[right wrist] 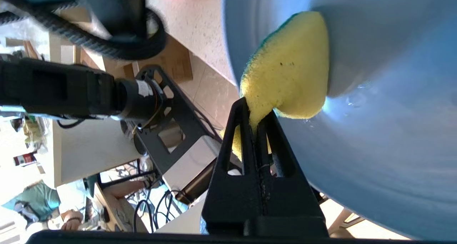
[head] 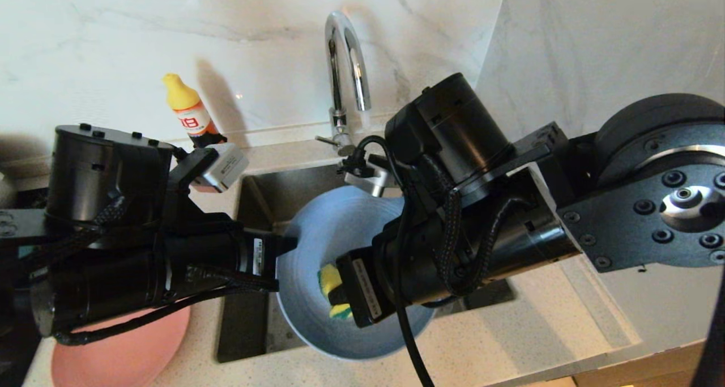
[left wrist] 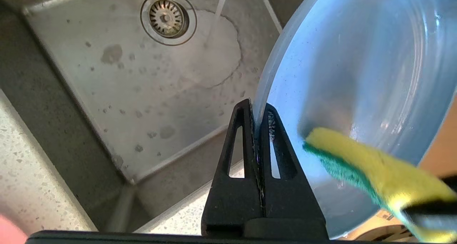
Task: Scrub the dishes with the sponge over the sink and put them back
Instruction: Wipe the plate
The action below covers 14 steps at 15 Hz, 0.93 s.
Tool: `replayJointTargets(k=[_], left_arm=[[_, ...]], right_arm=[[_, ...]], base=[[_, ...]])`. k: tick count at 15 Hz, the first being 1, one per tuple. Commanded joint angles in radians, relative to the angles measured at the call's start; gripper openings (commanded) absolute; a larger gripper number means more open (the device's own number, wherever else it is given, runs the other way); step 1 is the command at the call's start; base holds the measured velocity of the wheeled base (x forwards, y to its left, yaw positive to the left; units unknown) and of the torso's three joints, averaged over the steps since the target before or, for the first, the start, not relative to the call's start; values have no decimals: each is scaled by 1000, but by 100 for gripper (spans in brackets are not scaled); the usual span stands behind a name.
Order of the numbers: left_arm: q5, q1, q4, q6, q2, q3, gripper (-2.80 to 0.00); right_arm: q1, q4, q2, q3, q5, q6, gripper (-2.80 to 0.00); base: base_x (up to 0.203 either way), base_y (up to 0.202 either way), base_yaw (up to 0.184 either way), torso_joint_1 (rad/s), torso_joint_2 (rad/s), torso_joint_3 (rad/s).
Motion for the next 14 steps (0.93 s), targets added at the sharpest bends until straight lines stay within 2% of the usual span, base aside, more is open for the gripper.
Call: replayJointTargets(k=[1,6,14], left_arm=[[-3,-5,8,-3,-24,4,-280],[-6,-17,9,-5,-40,22,-280],[-5,-17,0,-5,-42,46,-280]], right_arm=[[-9,3,9,-4,1,3,-280],[-55,-3,49,-5,1,1,-280],[-112,0,-5,-17,-1,-2,-280]], base=[[0,0,0,0,0,0],[0,0,0,0,0,0],[0,0,0,0,0,0]])
